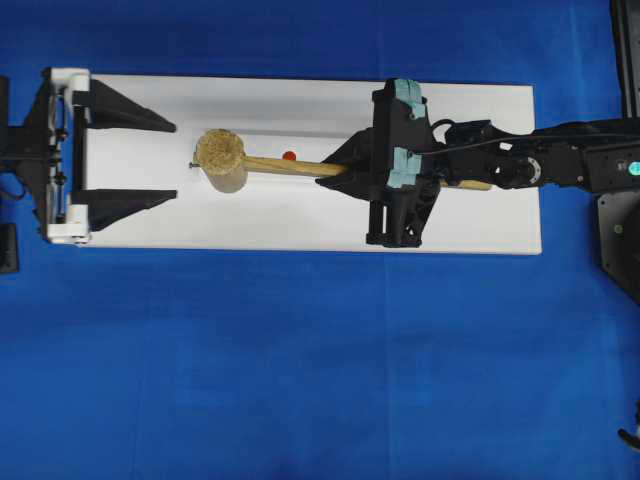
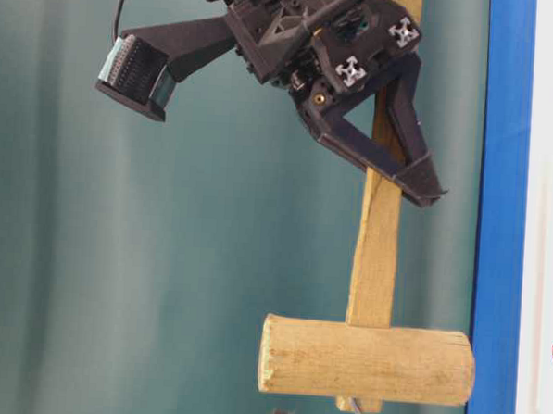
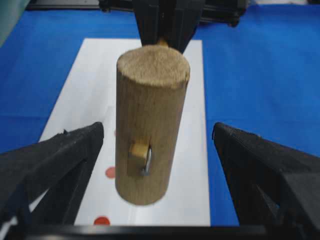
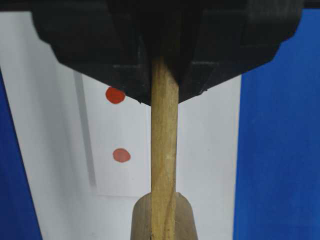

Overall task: Hit the mark with a hammer.
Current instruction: 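Close the left gripper around the mallet head again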

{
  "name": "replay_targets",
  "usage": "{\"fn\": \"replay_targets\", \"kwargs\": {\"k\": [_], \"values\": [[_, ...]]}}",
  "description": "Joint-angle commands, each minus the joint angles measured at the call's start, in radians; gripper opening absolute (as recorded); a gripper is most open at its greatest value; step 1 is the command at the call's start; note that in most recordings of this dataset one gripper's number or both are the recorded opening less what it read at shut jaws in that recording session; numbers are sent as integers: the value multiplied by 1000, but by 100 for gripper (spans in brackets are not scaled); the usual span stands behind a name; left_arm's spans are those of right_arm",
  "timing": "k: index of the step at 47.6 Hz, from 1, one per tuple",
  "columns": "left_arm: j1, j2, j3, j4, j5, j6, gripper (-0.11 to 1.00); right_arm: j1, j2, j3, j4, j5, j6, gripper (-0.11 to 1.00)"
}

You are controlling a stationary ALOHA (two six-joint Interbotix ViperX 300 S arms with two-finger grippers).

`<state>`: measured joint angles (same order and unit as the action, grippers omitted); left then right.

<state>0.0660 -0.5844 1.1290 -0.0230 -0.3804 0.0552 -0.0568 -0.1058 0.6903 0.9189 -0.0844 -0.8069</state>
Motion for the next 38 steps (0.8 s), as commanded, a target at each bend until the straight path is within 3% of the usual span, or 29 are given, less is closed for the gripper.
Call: {"fn": "replay_targets", "kwargs": {"k": [1, 20, 33, 38], "values": [[0, 32, -40, -3, -21, -2, 90, -2, -14, -26, -3, -11, -3, 0], [3, 238, -190, -3, -25, -2, 92, -2, -14, -18, -5, -11, -3, 0], [17, 264, -202, -3, -3, -3, 91, -2, -14, -20, -5, -11, -3, 0], [21, 262, -202, -3, 6, -2, 84, -2, -14, -20, -5, -12, -3, 0]]}}
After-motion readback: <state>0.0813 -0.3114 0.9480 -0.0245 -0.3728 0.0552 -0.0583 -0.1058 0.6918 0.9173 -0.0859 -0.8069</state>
